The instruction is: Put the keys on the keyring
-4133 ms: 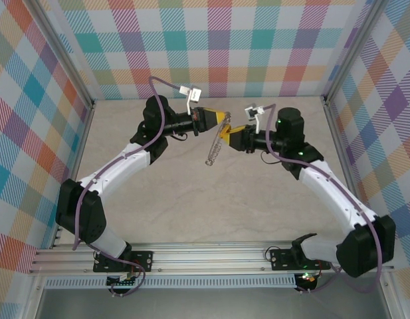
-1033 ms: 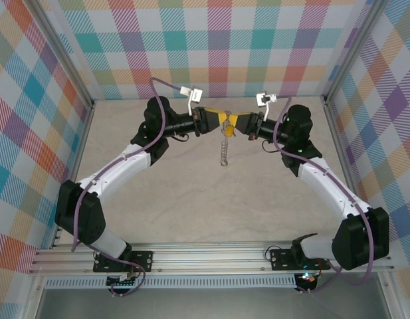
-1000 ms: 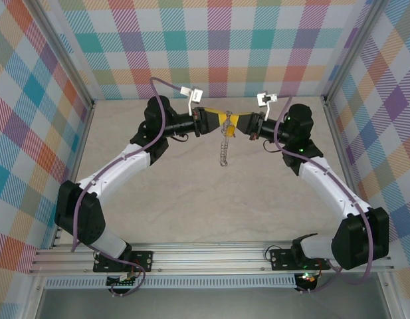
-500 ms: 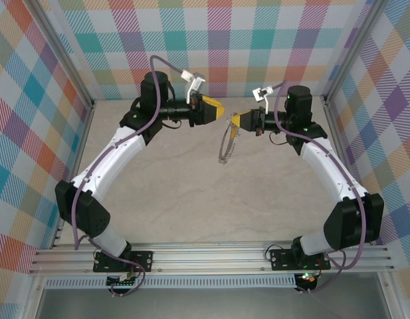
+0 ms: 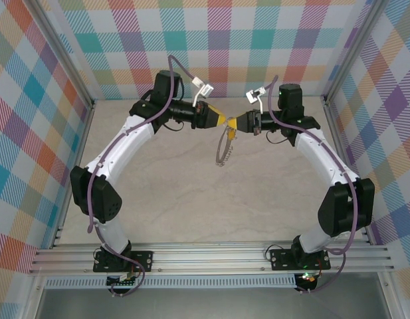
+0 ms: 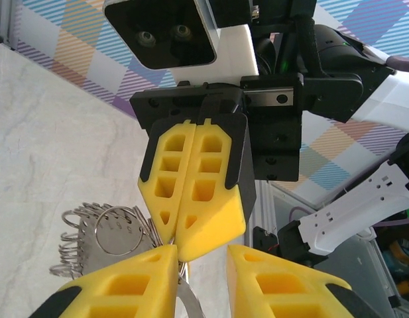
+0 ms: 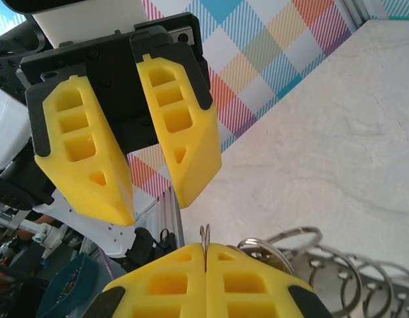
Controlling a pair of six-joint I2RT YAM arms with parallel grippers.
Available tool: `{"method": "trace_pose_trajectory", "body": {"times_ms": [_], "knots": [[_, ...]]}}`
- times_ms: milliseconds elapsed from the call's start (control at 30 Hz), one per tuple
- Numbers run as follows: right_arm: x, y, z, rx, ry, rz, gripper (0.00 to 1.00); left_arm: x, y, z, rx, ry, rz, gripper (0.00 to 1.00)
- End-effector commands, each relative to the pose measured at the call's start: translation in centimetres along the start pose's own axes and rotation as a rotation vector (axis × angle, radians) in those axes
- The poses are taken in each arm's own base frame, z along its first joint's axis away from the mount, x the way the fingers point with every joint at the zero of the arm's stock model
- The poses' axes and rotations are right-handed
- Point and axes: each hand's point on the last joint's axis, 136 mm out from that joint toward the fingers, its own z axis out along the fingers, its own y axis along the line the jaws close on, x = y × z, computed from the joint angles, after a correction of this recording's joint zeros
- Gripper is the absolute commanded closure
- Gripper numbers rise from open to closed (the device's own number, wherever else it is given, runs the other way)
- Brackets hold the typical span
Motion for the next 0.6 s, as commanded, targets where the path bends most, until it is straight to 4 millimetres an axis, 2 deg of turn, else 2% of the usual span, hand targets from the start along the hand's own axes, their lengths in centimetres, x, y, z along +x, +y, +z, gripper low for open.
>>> {"method": "trace_pose_trajectory", "body": {"times_ms": [0,567], "knots": [[-1.0,1.6,-0.4,-0.05,-0.006,-0.072,1.0,-0.4,-0.5,-0.3,0.036,0.003,0.019,0.74],[-0.9,1.1,-0.2,-0.049,-0.014,-0.066,1.0,0.1,0.8,0.7,0.059,0.011,-0.023,0.74]]}}
